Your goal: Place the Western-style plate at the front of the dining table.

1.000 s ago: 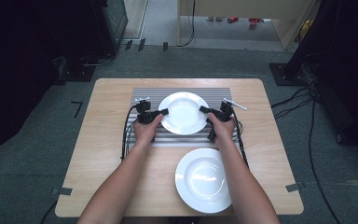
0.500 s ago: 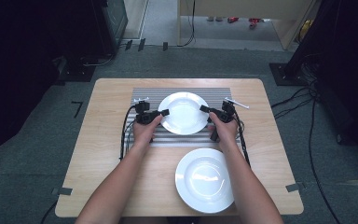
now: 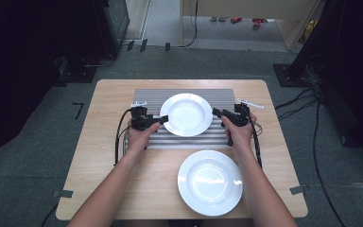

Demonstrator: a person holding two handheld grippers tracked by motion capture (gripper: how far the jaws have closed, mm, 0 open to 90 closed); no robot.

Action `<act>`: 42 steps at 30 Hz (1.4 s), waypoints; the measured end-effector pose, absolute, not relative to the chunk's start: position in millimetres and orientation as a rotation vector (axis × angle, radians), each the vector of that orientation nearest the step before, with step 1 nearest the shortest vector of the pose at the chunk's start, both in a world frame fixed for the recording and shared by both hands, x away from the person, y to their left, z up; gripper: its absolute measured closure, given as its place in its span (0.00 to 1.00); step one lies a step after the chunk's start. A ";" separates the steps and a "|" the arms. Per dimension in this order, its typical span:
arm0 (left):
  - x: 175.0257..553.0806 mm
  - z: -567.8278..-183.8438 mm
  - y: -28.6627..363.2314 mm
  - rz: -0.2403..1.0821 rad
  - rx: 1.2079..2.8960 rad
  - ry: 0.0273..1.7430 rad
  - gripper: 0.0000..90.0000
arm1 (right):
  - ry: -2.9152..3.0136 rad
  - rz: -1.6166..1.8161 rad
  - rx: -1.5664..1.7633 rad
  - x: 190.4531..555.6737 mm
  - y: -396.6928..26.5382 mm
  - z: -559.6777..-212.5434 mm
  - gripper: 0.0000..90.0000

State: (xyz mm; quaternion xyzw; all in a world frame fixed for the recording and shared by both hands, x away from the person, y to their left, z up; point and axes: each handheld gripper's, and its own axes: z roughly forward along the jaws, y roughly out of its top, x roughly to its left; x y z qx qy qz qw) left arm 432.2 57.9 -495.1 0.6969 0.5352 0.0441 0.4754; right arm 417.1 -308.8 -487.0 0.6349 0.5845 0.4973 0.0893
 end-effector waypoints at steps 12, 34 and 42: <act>386.6 -483.2 79.6 0.146 1.697 1.240 0.14 | 1.813 1.476 1.781 376.1 -327.0 -475.5 0.38; 323.2 -474.7 110.2 0.207 1.716 1.190 0.12 | 1.899 1.447 1.676 318.1 -348.2 -469.2 0.32; 302.7 -479.0 124.6 0.242 1.734 1.197 0.12 | 1.889 1.431 1.690 297.0 -368.7 -473.4 0.31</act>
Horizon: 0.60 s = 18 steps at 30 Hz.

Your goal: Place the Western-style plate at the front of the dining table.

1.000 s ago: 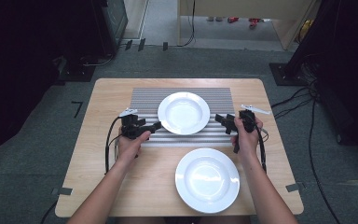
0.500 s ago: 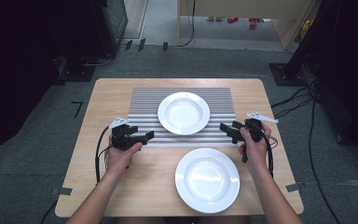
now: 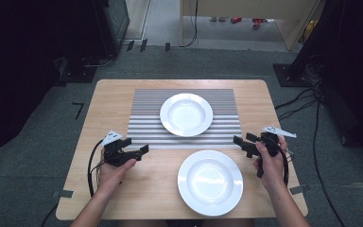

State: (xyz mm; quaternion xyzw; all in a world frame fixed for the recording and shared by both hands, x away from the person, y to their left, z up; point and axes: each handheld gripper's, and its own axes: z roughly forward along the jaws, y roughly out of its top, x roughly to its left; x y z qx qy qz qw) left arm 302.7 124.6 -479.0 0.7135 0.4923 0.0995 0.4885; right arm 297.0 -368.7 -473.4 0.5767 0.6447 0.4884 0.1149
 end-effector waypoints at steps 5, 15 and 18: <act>291.4 -483.0 134.8 0.251 1.725 1.214 0.12 | 1.884 1.421 1.687 280.9 -380.7 -473.9 0.31; 271.1 -490.7 156.4 0.269 1.717 1.260 0.12 | 1.857 1.393 1.719 251.4 -405.1 -482.1 0.31; 265.5 -494.0 164.6 0.278 1.709 1.281 0.12 | 1.853 1.383 1.728 244.0 -411.4 -485.4 0.31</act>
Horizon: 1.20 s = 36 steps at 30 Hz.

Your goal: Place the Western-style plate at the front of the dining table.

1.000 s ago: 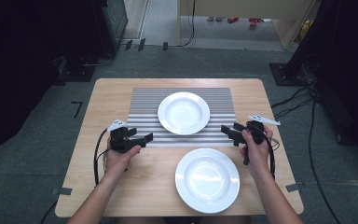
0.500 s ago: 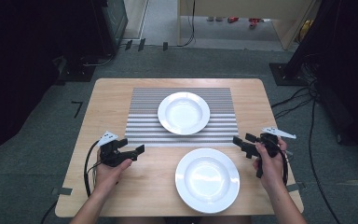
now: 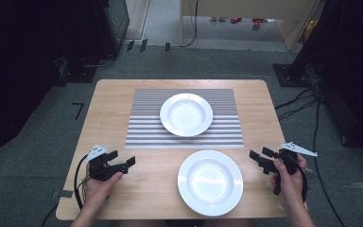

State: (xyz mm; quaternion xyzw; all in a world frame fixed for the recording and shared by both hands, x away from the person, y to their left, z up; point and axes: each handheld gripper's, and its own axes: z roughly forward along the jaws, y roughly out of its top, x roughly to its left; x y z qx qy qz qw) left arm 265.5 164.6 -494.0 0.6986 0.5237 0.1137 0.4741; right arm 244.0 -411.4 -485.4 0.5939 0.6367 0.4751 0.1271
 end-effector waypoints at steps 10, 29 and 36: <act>249.4 -500.6 187.8 0.311 1.710 1.329 0.12 | 1.846 1.344 1.752 222.2 -427.3 -494.9 0.31; 226.7 -510.3 229.0 0.438 1.700 1.437 0.13 | 1.806 1.234 1.812 192.8 -454.7 -514.0 0.31; 223.2 -512.6 230.7 0.495 1.732 1.490 0.13 | 1.792 1.165 1.804 184.2 -461.0 -517.9 0.31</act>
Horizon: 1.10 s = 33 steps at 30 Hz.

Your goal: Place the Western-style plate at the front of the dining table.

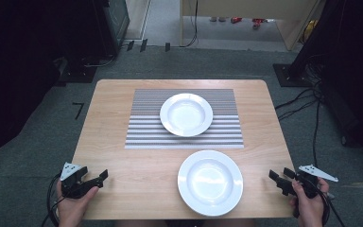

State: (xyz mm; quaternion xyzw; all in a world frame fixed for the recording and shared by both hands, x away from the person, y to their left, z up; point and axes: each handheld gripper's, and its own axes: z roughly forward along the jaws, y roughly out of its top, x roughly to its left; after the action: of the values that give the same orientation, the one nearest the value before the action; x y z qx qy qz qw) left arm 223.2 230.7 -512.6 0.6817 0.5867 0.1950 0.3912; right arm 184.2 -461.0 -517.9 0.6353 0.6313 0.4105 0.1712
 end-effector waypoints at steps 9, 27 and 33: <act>222.6 -514.9 224.2 0.542 1.775 1.507 0.14 | 1.792 1.122 1.782 183.2 -459.9 -523.6 0.30; 222.5 -518.8 209.4 0.646 1.906 1.485 0.14 | 1.838 0.900 1.667 184.6 -438.2 -524.7 0.29; 222.5 -518.8 209.6 0.645 1.908 1.482 0.14 | 1.866 0.856 1.642 186.1 -433.5 -525.3 0.21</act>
State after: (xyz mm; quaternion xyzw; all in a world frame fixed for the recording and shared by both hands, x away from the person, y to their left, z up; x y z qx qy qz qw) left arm 222.5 209.6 -518.8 0.7242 0.5626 0.2449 0.3149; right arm 186.1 -433.5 -525.3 0.6041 0.6867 0.3149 0.2535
